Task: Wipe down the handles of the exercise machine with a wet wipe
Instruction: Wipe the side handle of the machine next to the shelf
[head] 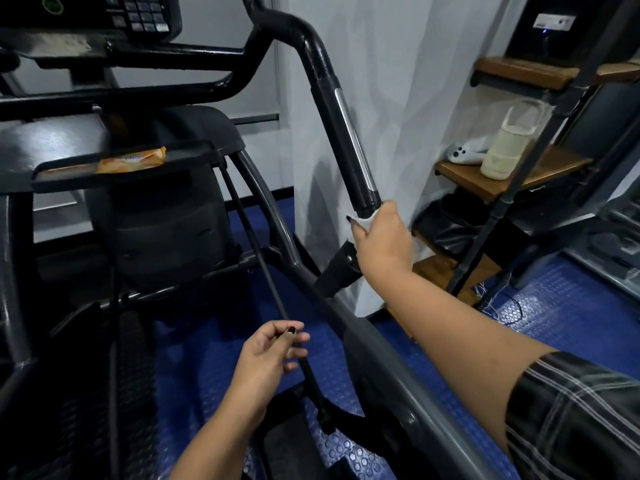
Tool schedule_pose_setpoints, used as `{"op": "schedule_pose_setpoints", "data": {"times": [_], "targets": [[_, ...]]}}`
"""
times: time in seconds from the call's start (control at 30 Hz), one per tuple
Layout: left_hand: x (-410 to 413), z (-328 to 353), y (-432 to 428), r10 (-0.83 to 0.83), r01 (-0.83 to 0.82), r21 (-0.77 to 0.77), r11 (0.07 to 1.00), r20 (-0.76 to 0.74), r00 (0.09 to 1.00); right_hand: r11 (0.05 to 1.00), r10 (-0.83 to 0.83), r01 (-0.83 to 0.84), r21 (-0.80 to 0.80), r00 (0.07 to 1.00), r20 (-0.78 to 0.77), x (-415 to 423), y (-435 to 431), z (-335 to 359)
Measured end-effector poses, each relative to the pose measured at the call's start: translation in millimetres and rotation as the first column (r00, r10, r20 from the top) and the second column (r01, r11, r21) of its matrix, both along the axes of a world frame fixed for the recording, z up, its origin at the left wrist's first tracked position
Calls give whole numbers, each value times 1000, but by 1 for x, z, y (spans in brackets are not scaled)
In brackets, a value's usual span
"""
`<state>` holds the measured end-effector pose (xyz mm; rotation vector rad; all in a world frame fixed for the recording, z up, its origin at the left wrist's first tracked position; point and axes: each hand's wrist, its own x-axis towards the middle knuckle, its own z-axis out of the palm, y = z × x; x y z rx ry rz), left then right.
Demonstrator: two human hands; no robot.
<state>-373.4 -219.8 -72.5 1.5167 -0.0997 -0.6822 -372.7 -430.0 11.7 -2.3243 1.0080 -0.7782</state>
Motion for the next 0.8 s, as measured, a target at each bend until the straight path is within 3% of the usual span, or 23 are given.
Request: {"op": "schedule_pose_setpoints", "data": {"times": [0.13, 0.27, 0.33, 0.47, 0.67, 0.8], "targets": [[1, 0, 7, 13, -13, 7, 1000, 4, 1000, 984, 48, -44, 172, 999, -16, 10, -15, 13], [-7, -2, 16, 21, -21, 27, 999, 2, 1000, 882, 88, -138, 450, 987, 132, 10, -20, 15], [-13, -2, 21, 21, -21, 37, 999, -4, 1000, 912, 100, -142, 384, 987, 128, 6, -15, 13], [-24, -5, 28, 24, -23, 41, 999, -24, 999, 997, 55, -51, 53, 996, -69, -9, -4, 5], [-34, -6, 30, 21, -20, 27, 999, -40, 999, 993, -5, -21, -113, 974, -225, -30, 8, -17], [-42, -1, 26, -2, 2, 3, 1000, -28, 1000, 991, -2, -49, -128, 926, -377, -48, 6, -26]]}}
